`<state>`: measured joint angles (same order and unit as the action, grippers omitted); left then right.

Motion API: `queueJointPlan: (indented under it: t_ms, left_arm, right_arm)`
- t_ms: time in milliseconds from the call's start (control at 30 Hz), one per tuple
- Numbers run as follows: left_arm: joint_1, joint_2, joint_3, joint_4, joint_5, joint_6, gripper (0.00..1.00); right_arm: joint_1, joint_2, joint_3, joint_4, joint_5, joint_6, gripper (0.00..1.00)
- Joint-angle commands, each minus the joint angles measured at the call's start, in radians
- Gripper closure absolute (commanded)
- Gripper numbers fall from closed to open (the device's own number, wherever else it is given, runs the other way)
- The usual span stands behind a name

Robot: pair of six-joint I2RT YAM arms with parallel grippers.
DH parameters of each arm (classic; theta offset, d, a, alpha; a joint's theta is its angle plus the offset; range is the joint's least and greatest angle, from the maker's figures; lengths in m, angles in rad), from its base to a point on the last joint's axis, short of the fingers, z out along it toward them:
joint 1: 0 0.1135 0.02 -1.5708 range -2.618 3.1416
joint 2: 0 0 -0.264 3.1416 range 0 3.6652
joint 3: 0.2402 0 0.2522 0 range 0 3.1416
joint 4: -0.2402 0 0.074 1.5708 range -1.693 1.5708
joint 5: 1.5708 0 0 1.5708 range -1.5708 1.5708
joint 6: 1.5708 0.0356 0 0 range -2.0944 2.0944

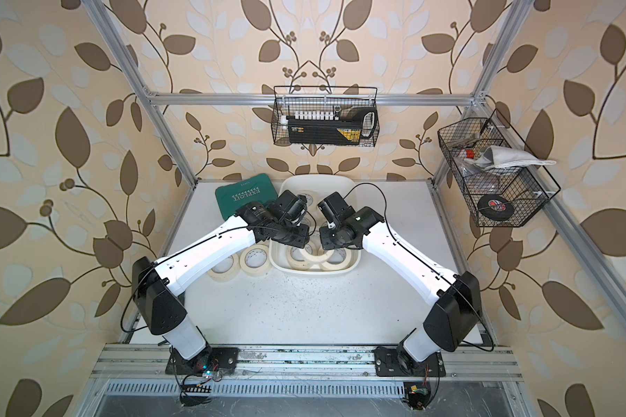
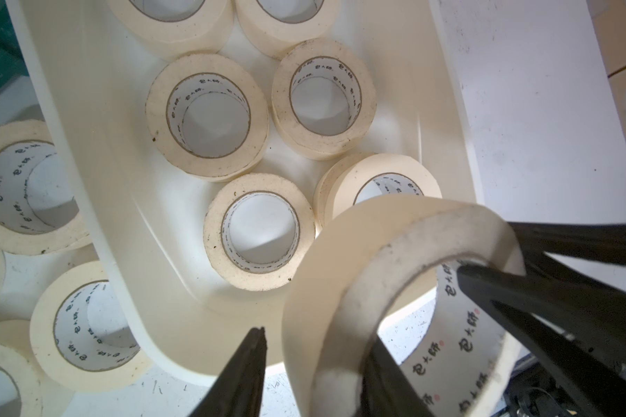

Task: Take out the art tape in the storage box
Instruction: Pick up the art tape from the storage box.

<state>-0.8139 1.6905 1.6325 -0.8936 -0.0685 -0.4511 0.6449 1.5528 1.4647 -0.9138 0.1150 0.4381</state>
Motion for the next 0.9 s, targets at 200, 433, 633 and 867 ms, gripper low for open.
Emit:
queueJointPlan:
  t_ms: [200, 433, 633, 867]
  left_arm:
    - [-0.004, 0.002, 0.030, 0.008, 0.014, 0.008, 0.79]
    - [-0.004, -0.013, 0.025, 0.009, 0.028, 0.008, 0.85]
    - [-0.004, -0.032, 0.024, -0.021, 0.024, 0.002, 0.89]
    - [0.003, -0.103, 0.020, -0.124, -0.022, -0.050, 0.93]
  right_arm:
    - [-0.004, -0.057, -0.017, 0.031, -0.004, 0.013, 0.82]
    - [-0.017, -0.124, -0.065, 0.092, -0.029, 0.028, 0.48]
    - [-0.029, -0.191, -0.084, 0.120, -0.030, 0.026, 0.32]
    - [-0.046, -0.233, -0.104, 0.134, -0.029, 0.025, 0.30]
